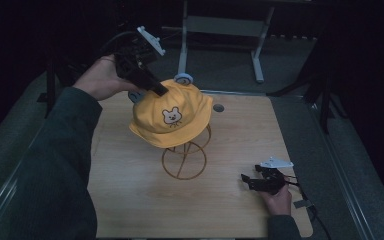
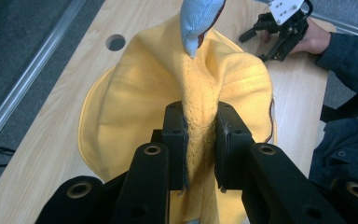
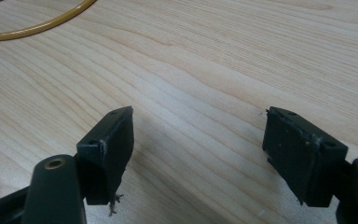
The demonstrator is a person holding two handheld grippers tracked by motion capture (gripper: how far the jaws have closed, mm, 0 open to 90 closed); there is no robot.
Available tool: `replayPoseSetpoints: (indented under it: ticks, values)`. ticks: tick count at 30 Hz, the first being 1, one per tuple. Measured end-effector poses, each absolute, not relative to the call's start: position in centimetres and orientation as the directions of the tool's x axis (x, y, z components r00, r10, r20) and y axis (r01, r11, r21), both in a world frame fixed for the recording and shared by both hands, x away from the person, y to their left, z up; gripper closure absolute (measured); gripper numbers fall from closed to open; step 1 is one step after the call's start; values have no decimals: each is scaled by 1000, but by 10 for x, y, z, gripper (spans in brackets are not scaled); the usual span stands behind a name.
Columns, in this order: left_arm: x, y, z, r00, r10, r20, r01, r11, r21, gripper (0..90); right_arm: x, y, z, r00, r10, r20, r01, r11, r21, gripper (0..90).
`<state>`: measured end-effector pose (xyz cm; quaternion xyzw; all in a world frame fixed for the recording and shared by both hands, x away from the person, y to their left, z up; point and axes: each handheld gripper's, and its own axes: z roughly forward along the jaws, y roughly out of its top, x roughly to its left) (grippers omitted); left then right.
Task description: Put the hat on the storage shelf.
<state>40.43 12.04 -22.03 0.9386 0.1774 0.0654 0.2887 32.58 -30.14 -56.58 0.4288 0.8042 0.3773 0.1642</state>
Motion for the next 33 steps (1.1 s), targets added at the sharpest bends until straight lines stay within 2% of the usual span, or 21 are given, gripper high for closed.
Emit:
replayPoseSetpoints:
  ticks: [9, 15, 17, 20, 24, 27, 33]
  values:
    - [414, 73, -260, 948, 317, 19, 269, -834, 482, 749, 326, -301, -566, -580, 812, 60, 565, 349, 748, 246]
    - [417, 60, -273, 950, 312, 1, 268, -816, 513, 724, 326, -301, -566, -580, 812, 61, 566, 348, 747, 246]
    - [417, 57, -274, 953, 304, -6, 266, -821, 506, 684, 326, -301, -566, -580, 812, 61, 566, 348, 748, 246]
    - [417, 57, -277, 947, 321, 0, 280, -825, 491, 526, 326, -301, -566, -580, 812, 61, 566, 348, 748, 246]
    - [417, 67, -277, 935, 353, 1, 300, -795, 527, 373, 326, -301, -566, -581, 812, 61, 566, 348, 747, 246]
    - [416, 77, -272, 927, 376, 1, 308, -762, 569, 306, 326, -301, -566, -581, 812, 61, 566, 348, 747, 246]
    - [412, 98, -260, 907, 421, 7, 322, -706, 631, 252, 326, -301, -566, -580, 812, 61, 566, 348, 747, 246]
